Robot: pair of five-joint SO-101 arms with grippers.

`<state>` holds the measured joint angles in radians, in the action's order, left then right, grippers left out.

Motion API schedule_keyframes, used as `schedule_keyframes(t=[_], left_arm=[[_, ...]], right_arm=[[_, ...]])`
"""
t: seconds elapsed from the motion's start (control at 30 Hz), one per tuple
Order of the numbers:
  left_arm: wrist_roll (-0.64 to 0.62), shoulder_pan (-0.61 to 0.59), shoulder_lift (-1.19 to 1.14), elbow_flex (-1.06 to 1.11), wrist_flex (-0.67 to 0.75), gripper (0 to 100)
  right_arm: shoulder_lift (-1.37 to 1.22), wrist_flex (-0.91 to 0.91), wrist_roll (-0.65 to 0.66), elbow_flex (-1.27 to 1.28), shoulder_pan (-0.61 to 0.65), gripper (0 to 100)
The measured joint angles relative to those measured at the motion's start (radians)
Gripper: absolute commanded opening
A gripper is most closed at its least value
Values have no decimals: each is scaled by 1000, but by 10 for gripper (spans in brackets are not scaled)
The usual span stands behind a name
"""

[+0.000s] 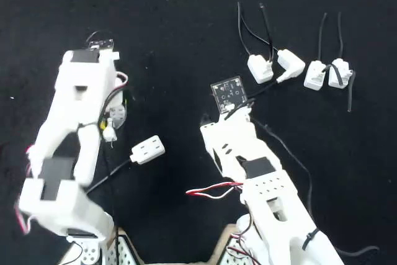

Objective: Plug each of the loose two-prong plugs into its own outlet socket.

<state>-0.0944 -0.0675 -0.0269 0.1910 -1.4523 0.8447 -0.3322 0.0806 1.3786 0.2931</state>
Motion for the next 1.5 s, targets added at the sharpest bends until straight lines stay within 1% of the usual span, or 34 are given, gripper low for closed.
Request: schedule_keyframes(t=[0.17,0.3,0.4,0.5,0.63,0.77,0.9,0.97,1.07,1.13,1.23,1.33,1.43,1.5], left_arm=[[91,3,207,285,175,30],[144,8,236,439,302,30],[153,12,229,500,404,30],[157,25,221,506,446,30],[175,68,221,500,436,30],[242,137,253,473,334,30],[258,166,368,471,264,30],[258,166,439,473,253,30],[281,170,543,508,249,30],[324,204,591,546,249,30],[376,299,614,606,249,30],[390,413,617,628,249,30],[393,532,617,629,255,32],[393,582,618,652,292,74]], right_arm=[[0,0,0,0,0,208],[0,0,0,0,0,208],[0,0,0,0,0,208],[0,0,0,0,0,208],[0,0,0,0,0,208],[0,0,0,0,0,208],[11,-11,0,0,-3,208],[46,-98,0,-35,-44,208],[133,-299,0,-144,-104,208],[204,-445,5,-203,-141,208],[302,-614,81,-221,-204,208],[367,-692,183,-221,-276,208],[391,-729,247,-221,-321,208],[396,-740,285,-221,-336,208]])
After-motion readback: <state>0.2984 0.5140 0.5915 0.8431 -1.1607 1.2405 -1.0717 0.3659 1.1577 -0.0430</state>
